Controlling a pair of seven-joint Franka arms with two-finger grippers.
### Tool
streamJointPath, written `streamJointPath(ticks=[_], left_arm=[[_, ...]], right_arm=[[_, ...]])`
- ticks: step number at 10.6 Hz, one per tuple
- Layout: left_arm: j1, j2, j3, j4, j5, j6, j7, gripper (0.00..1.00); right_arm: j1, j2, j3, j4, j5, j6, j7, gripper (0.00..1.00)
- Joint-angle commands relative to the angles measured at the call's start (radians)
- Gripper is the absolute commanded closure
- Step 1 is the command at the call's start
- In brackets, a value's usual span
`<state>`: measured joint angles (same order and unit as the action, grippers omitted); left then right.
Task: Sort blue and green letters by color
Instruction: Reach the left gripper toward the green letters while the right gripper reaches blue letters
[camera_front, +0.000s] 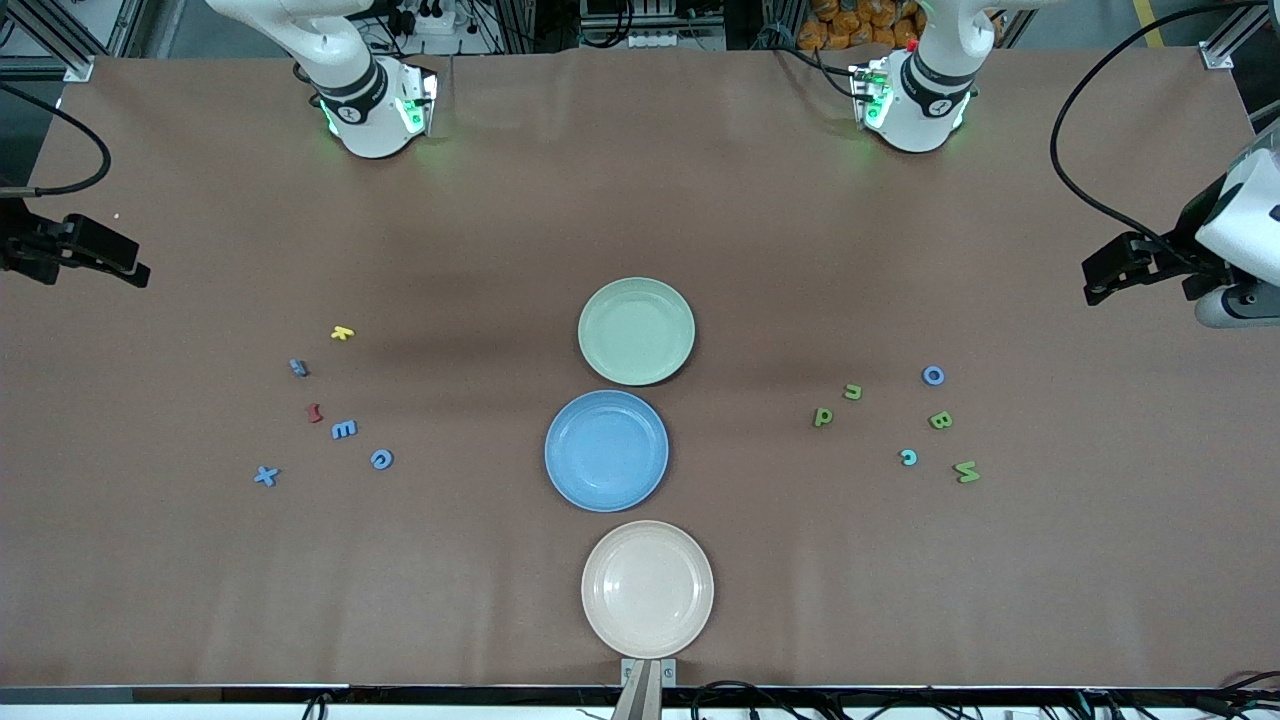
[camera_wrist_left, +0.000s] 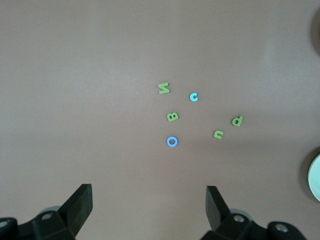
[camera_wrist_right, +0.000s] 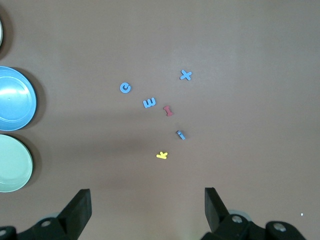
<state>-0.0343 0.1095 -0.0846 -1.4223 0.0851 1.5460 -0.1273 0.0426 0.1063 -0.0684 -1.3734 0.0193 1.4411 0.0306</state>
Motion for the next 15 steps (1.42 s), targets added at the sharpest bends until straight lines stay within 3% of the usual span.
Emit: streamJointPath(ticks=[1, 4, 8, 11, 15], left_arm=[[0.001, -0.014, -0.012, -0.01, -0.024, -0.001, 0.015, 0.0], [0.005, -0.008, -0.015, -0.012, -0.033, -0.001, 0.017, 0.0], [0.014, -0.011, -0.012, -0.018, -0.156, 0.0, 0.017, 0.0], [0.013, -0.011, -0.012, -0.059, -0.136, 0.008, 0.028, 0.0], [0.008, -0.011, -0.015, -0.274, -0.064, 0.249, 0.029, 0.0]], right_arm=[[-0.009, -0.003, 0.004, 0.013, 0.004, -0.013, 0.003, 0.0], [-0.009, -0.003, 0.002, 0.013, 0.005, -0.014, 0.005, 0.0], [-0.009, -0.002, 0.006, 0.013, 0.013, -0.011, 0.003, 0.0], [-0.01, 0.001, 0.007, 0.011, 0.011, -0.008, 0.003, 0.0], [-0.012, 0.007, 0.006, 0.011, 0.008, -0.005, 0.003, 0.0]])
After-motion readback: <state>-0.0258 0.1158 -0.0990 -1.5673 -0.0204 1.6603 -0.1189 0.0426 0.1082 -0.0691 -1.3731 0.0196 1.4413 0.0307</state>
